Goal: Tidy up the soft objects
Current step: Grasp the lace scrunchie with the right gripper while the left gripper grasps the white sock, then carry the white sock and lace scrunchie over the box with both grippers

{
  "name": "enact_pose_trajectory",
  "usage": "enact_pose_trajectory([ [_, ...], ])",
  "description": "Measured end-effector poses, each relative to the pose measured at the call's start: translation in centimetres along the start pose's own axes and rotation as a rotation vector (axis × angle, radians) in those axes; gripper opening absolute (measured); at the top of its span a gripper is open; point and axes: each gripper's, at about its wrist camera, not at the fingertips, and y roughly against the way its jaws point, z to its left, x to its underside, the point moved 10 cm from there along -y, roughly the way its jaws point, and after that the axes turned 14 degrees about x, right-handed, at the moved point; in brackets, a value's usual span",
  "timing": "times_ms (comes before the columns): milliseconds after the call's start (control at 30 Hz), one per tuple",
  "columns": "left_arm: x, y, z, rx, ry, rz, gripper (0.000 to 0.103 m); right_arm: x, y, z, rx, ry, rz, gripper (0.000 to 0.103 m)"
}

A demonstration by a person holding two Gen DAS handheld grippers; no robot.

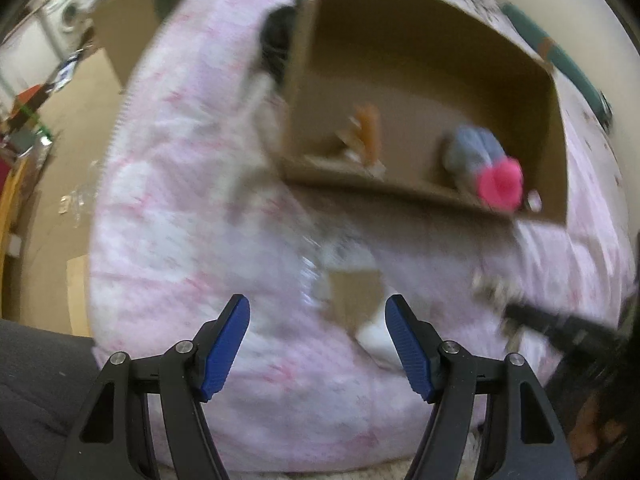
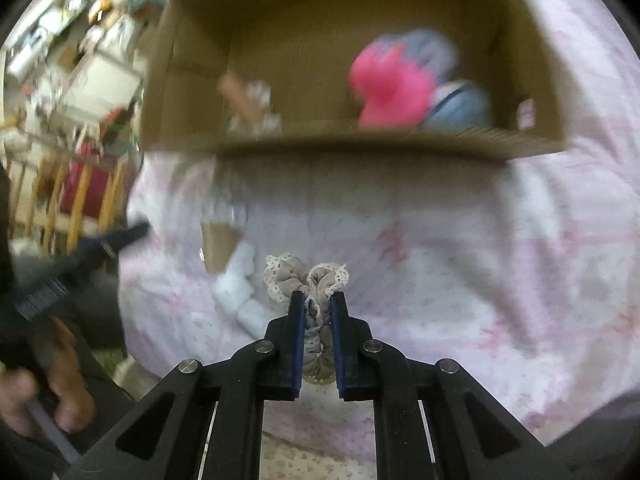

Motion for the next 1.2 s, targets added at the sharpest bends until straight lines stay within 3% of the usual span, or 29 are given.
enact_pose_trajectory([
  [100,1.6,-2.0,-2.1,0.036,-0.051,0.07,0.068,-0.8,2.0,-1.6,-0.013,-0.078,-0.068,0.014],
  [233,3.3,-4.8,-3.7,0.045,-0.092,0.158,0.065,-1.0,3.0,-3.2,-0.023,-0.153,-0.093,0.014],
  [433,4.1,-6.6,-2.9,0.027,-0.059,0.212,0.038,-0.8,2.1,-2.5,-0.013,-0.166,-0.086,0.014],
  [500,4.1,-6.5,-2.6,0.028,-0.044,0.206,0.025,-0.8,1.5,-2.1,-0.01,-0.161,-0.083,0.014],
  [667,4.2,-5.6,-1.8,0.027,-0.037,0.209,0.021,-0.7,1.7,-2.2,-0.013,-0.159,-0.077,0.014],
  [967,3.8,-1.9,-0.7,0.007,-0.052,0.139,0.02,-0.6,1.5,-1.5,-0.026,-0.136,-0.069,0.014],
  [1033,3.0,-0.2,-0.4,-0.029,-0.083,0.082,0.02,-0.6,1.4,-1.4,-0.025,-0.132,-0.068,0.014],
  [1200,1.7,2.9,-1.2,-0.018,-0.105,-0.008,0.02,-0.7,2.0,-1.2,-0.033,-0.126,-0.092,0.014],
])
